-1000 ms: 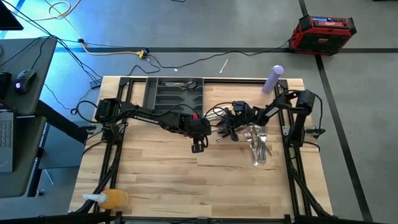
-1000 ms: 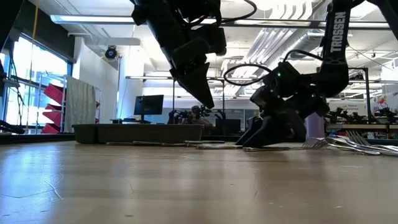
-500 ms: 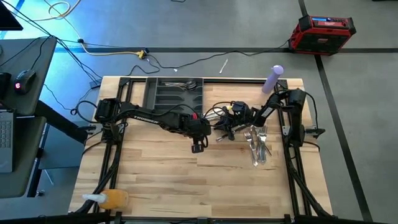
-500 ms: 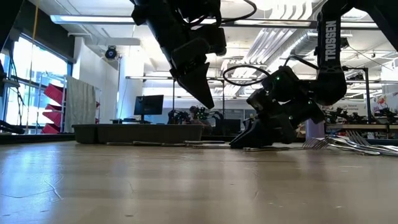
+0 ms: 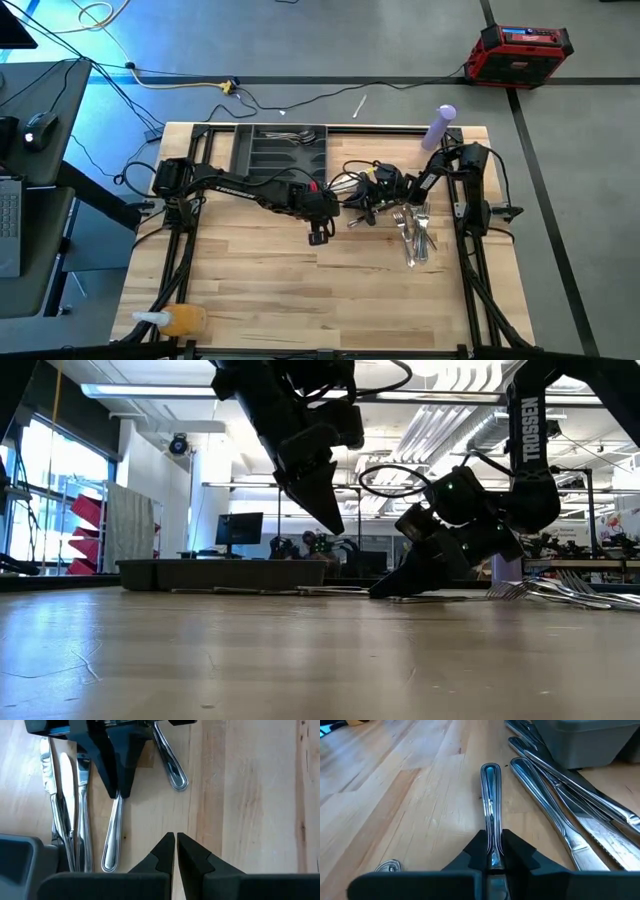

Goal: Sort silverware
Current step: Put the silver knife into the organizing bin

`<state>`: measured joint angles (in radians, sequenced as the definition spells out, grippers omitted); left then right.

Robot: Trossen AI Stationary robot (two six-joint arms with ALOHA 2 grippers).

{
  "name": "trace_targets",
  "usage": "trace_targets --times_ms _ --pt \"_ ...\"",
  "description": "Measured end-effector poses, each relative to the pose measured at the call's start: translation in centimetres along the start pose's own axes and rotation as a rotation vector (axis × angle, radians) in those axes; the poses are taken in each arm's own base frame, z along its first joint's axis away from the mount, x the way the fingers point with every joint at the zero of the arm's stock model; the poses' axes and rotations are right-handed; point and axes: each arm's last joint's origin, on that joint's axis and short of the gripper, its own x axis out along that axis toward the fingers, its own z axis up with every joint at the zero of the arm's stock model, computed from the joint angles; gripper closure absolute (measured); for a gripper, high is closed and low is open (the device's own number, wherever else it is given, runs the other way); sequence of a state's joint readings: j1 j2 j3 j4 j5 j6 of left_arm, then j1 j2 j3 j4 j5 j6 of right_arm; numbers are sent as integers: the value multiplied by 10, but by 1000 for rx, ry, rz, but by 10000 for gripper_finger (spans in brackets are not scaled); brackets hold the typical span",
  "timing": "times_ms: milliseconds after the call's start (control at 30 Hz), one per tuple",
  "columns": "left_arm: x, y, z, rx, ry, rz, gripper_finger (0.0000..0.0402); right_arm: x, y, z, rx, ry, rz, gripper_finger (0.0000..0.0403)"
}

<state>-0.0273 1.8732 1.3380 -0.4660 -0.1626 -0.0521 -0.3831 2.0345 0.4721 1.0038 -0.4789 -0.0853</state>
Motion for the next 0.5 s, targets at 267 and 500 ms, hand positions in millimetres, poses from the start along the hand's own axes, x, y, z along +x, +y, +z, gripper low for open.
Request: trace_targets --times_ms 267,500 --pt "0 0 0 0 0 4 400 -2 6 10 -14 -12 14 382" --pt "0 0 0 0 0 4 400 -4 9 14 -18 -20 52 382"
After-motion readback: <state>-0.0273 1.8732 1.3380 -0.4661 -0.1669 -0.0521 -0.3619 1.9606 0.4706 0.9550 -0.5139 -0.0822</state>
